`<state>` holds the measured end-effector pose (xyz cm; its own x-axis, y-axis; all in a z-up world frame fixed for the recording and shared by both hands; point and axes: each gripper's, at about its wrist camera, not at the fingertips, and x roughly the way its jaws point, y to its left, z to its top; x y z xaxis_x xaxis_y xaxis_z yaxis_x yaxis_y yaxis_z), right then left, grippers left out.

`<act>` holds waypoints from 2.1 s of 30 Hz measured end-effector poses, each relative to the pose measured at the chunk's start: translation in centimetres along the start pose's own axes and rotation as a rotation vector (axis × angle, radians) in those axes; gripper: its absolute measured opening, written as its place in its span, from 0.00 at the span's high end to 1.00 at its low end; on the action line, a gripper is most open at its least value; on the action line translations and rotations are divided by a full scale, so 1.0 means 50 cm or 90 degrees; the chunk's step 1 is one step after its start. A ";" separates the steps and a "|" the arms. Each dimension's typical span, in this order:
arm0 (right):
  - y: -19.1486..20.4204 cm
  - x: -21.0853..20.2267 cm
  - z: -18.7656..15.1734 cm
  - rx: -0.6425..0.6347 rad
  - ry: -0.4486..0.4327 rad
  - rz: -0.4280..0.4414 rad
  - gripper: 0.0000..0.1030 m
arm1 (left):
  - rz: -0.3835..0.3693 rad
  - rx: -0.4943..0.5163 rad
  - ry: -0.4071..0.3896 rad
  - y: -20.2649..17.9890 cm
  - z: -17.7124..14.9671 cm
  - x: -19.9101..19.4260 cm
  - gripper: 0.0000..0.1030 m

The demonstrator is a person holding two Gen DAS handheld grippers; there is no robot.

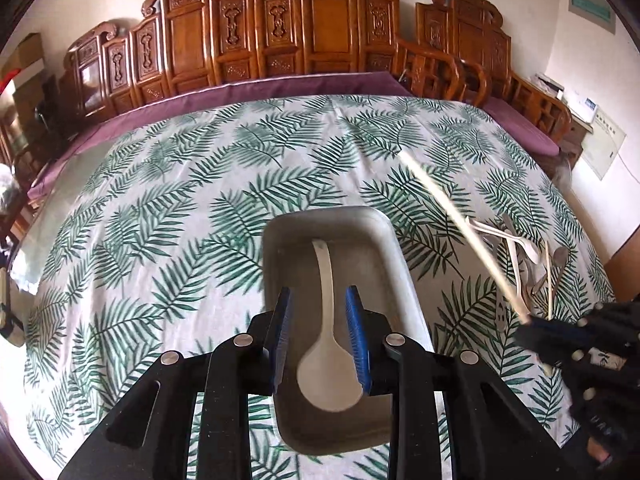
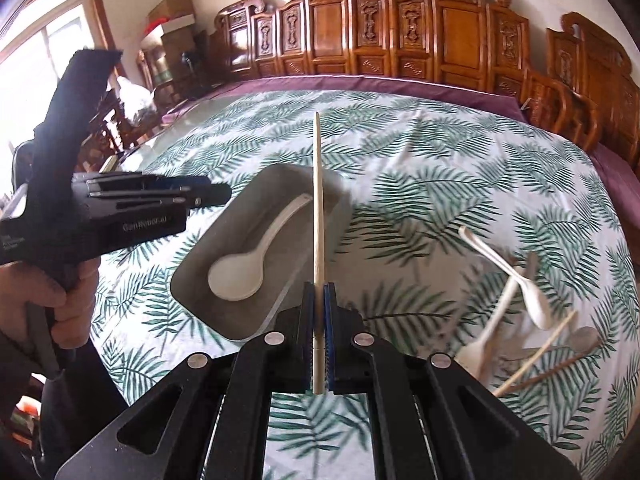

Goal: Organize utensils
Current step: 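Carry the white spoon into the grey tray and open the left gripper, then lower the chopstick into the tray and open the right gripper, then return the right gripper to the pile and grasp another wooden chopstick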

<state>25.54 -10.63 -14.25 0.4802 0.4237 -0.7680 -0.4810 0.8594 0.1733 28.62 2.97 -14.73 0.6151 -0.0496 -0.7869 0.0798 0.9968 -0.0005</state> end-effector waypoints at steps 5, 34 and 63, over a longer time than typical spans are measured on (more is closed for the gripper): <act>0.040 0.035 0.008 -0.002 0.015 0.011 0.94 | 0.002 -0.012 -0.022 0.042 -0.009 -0.033 0.75; 0.083 0.109 0.025 0.044 0.037 -0.008 0.89 | 0.008 -0.007 -0.063 0.125 -0.063 -0.111 0.75; -0.349 -0.002 -0.142 0.220 0.047 -0.165 0.77 | -0.105 0.065 -0.067 -0.122 -0.096 -0.105 0.63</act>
<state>28.68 -27.70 -21.59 0.4928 0.1701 -0.8534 -0.0722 0.9853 0.1547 21.14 -2.53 -13.56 0.6655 -0.2234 -0.7122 0.2617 0.9634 -0.0577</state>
